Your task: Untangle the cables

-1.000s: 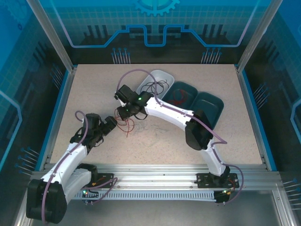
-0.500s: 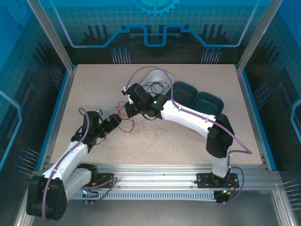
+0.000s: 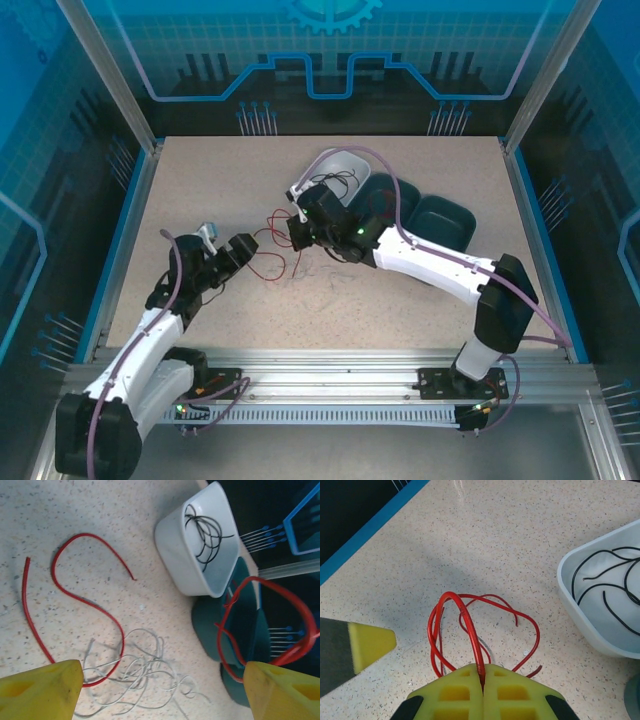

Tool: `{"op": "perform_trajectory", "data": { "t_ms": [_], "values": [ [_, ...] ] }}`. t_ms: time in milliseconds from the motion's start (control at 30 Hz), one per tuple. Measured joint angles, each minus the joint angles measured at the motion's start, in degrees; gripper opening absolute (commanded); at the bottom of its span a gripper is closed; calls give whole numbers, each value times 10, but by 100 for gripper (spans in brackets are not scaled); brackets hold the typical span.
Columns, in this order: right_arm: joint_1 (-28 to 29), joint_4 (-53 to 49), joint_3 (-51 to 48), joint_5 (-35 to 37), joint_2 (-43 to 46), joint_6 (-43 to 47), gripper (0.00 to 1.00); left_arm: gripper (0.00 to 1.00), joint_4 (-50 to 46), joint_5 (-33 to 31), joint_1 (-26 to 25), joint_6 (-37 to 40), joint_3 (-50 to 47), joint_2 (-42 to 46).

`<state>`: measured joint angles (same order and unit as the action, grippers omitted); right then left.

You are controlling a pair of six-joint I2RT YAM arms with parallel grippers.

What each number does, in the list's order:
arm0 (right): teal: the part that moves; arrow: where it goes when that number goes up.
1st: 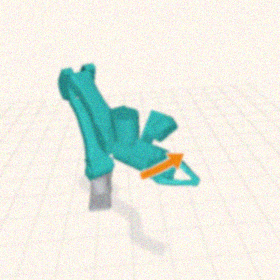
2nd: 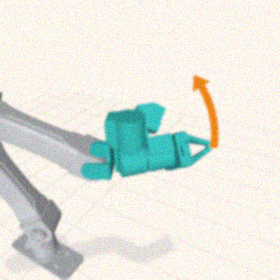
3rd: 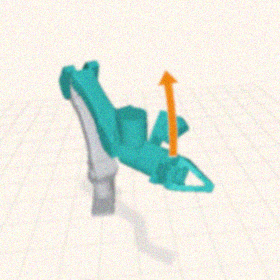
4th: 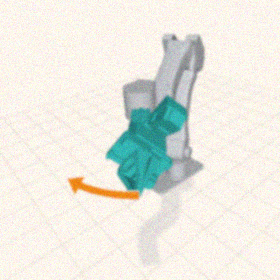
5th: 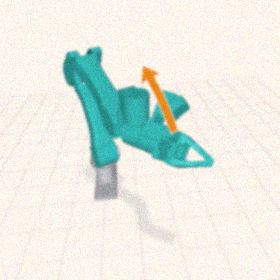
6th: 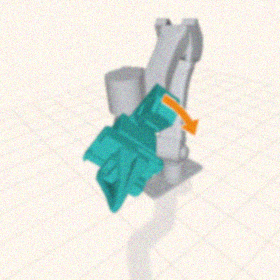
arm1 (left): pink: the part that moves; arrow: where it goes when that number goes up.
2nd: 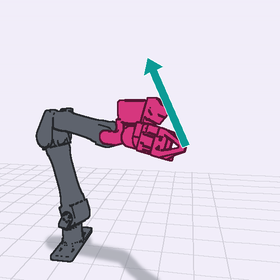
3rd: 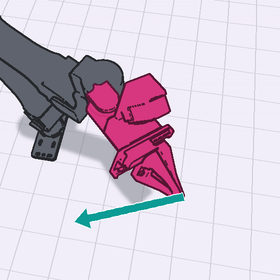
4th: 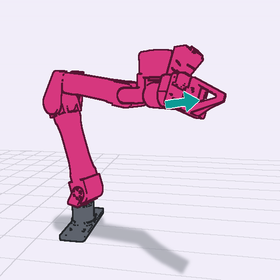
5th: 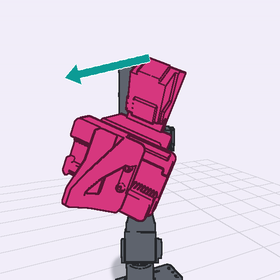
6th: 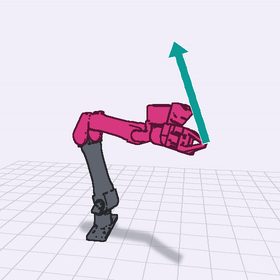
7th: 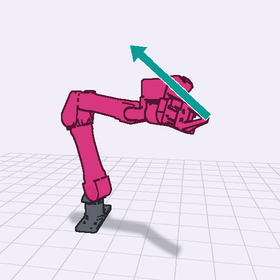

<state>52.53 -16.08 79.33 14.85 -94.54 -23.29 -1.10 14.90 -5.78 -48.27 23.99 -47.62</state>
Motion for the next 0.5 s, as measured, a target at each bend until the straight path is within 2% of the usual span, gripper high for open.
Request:
{"op": "perform_trajectory", "data": {
  "t_ms": [133,267,500],
  "values": [
    [0,34,-36,5,15,3,0,83,5,5,0,-60,11,3],
    [0,68,-64,12,22,6,0,76,41,22,0,-119,21,-11],
    [4,117,-94,12,26,15,0,69,96,47,0,-166,52,-73]
  ]
}}
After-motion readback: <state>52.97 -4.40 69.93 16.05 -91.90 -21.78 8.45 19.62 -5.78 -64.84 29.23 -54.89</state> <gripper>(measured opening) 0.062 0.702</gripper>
